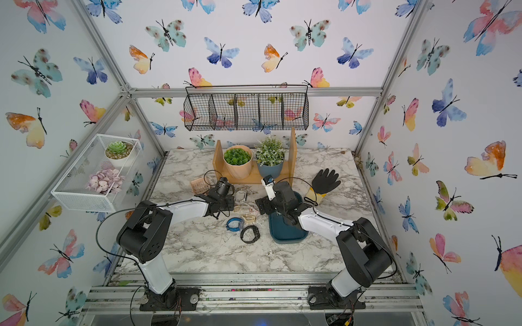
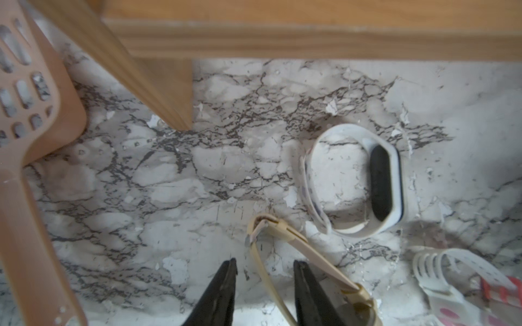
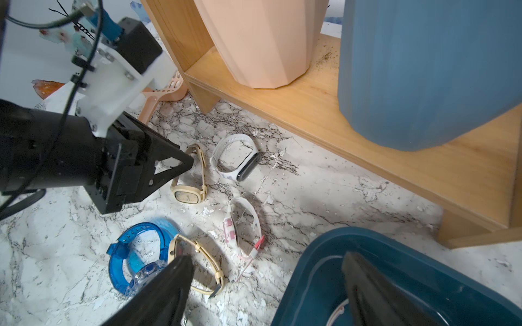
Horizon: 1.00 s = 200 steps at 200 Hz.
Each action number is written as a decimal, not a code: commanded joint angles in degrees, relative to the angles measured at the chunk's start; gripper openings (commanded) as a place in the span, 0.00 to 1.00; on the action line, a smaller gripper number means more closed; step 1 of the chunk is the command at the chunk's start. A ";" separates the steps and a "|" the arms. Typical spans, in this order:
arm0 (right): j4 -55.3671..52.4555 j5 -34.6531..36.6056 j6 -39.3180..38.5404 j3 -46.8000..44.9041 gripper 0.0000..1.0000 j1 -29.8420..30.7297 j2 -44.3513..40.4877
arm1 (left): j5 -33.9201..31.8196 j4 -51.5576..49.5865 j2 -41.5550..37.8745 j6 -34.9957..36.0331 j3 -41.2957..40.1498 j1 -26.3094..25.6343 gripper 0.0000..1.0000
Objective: Put the watch into the storage box
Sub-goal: Pick up the watch at the center of the board.
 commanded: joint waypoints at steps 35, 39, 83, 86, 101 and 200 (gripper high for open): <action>-1.43 -1.23 -0.24 1.44 0.89 0.35 0.73 | 2.80 0.80 1.02 -1.06 -0.13 0.41 0.25; -1.43 -1.27 -0.29 1.44 0.89 0.35 0.64 | 2.79 0.83 0.93 -1.15 -0.29 0.38 0.22; -0.99 -1.45 -0.30 0.92 0.89 0.35 0.07 | 2.12 1.06 -0.52 -1.36 -1.60 0.31 0.00; -0.94 -1.46 -0.26 0.85 0.89 0.35 -0.05 | 2.16 1.00 -0.76 -1.31 -1.65 0.34 0.00; -0.52 -1.37 -0.37 0.41 0.89 0.35 -0.79 | 2.18 0.72 -2.10 -0.65 -1.50 -0.03 0.00; -2.00 1.47 -0.57 -1.19 0.93 -0.44 -7.68 | 1.16 0.07 -8.79 4.17 1.71 -7.13 0.29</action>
